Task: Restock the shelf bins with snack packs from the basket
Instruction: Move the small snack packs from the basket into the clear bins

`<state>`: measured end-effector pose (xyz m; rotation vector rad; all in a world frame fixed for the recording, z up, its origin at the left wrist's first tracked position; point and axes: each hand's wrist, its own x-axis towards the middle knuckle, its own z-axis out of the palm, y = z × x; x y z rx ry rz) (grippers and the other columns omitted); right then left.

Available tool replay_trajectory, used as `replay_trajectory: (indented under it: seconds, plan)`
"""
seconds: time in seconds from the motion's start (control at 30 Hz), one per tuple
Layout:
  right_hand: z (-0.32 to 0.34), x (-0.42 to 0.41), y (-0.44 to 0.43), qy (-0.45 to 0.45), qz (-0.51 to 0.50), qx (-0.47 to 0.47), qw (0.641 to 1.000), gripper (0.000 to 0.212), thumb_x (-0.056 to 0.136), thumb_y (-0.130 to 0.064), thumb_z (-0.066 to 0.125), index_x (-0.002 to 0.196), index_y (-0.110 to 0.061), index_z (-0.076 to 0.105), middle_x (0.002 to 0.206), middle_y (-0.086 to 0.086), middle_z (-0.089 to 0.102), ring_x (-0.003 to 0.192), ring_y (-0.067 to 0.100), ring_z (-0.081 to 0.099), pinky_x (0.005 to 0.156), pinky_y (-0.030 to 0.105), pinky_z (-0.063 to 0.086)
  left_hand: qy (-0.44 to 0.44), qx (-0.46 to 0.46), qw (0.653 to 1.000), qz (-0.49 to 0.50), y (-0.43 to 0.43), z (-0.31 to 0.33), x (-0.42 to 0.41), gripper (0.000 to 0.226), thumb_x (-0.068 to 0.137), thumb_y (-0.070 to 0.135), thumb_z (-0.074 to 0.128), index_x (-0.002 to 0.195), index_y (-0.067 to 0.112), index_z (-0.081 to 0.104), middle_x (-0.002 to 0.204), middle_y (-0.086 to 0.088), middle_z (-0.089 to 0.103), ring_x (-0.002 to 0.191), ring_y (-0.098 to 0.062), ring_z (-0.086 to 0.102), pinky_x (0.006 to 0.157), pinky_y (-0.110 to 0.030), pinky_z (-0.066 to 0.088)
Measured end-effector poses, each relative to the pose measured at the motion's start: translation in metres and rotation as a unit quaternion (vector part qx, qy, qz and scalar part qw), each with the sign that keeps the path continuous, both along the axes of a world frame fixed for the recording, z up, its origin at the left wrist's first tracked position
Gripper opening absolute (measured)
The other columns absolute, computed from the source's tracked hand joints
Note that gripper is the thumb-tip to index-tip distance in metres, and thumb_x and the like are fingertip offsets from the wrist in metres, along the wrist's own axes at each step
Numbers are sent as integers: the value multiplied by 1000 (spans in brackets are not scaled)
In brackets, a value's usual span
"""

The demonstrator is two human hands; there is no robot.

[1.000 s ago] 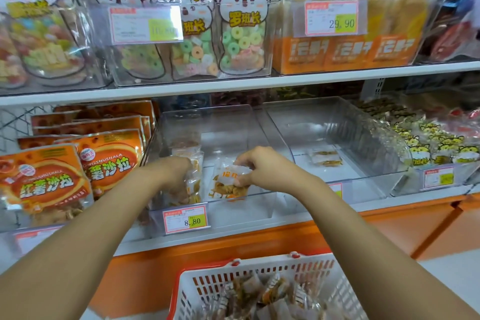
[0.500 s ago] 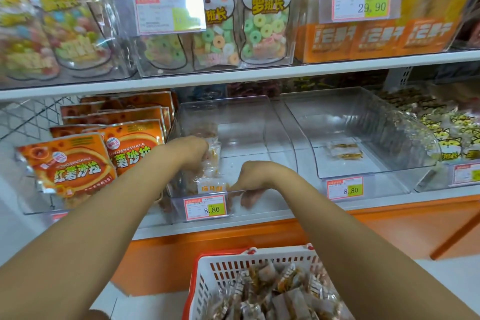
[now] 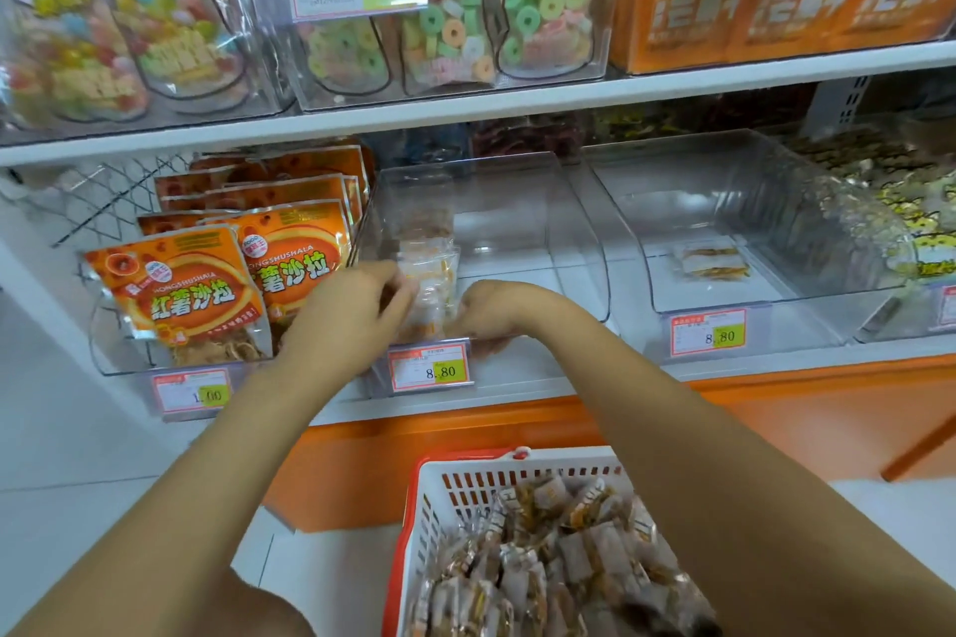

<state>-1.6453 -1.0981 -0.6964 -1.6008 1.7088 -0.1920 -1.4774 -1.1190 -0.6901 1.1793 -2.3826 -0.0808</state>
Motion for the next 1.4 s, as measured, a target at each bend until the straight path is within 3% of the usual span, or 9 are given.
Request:
replay_trajectory:
  seconds: [0.07,0.2,0.5,0.57,0.67,0.83,1.1,1.23,1.4]
  plan:
    - [4,-5,16,76,-32,-158,984,27,92,-26,59,70,-12,53,89,7,70,73,17,59,68,27,48,-8,0,1000,-10,15,-14,11,32,95,32,54,66,20,52,55,7,49,54,-16,50,52,-29,35]
    - [-2,-14,61,-150,-148,-303,929,25,89,-31,63,75,-10,60,63,1,67,59,6,58,67,29,51,8,58,997,-47,34,-37,20,19,93,30,57,76,22,59,64,11,58,60,-6,55,55,-31,44]
    - [-111,-16,107,28,-77,-118,990,24,88,-29,63,80,-6,66,73,1,64,60,10,52,55,21,42,-42,20,997,-65,42,-60,29,16,92,27,60,77,21,63,67,13,57,61,-9,55,52,-20,38]
    - [-139,-23,117,144,-25,-26,989,25,88,-24,62,107,-9,68,101,5,68,86,17,61,73,26,47,-47,9,997,-59,43,-63,28,16,93,27,58,80,19,63,68,10,58,61,-12,55,51,-22,38]
    - [-163,-36,135,141,59,124,980,80,79,-13,73,147,-27,33,148,-2,39,133,24,40,105,37,39,-69,4,996,-52,44,-65,22,20,94,30,55,79,17,59,68,5,60,64,-17,58,53,-27,41]
    - [-189,-48,159,175,157,165,958,92,84,-11,68,151,-35,11,159,-4,13,143,25,22,110,43,34,-88,8,996,-24,42,-61,13,26,96,36,51,74,21,52,64,6,55,63,-16,52,53,-27,30]
    - [-194,-74,169,61,-24,13,998,18,90,-29,55,107,-35,54,111,-8,60,96,12,58,85,28,50,-9,98,994,-43,53,-59,-4,18,93,27,56,83,14,63,74,3,63,71,-16,59,62,-27,44]
    - [-166,-85,166,13,-117,-54,992,23,96,-32,53,116,-24,61,113,-4,61,95,16,60,78,26,48,63,280,954,-87,65,-64,-18,13,88,24,66,88,11,68,79,-3,68,77,-21,65,73,-34,53]
    - [-94,-71,168,-293,-182,-67,936,27,94,-33,55,95,-13,73,85,5,73,78,19,70,78,35,58,25,477,871,-115,86,-64,-34,77,59,50,78,126,23,51,112,7,62,97,-9,64,91,-30,51]
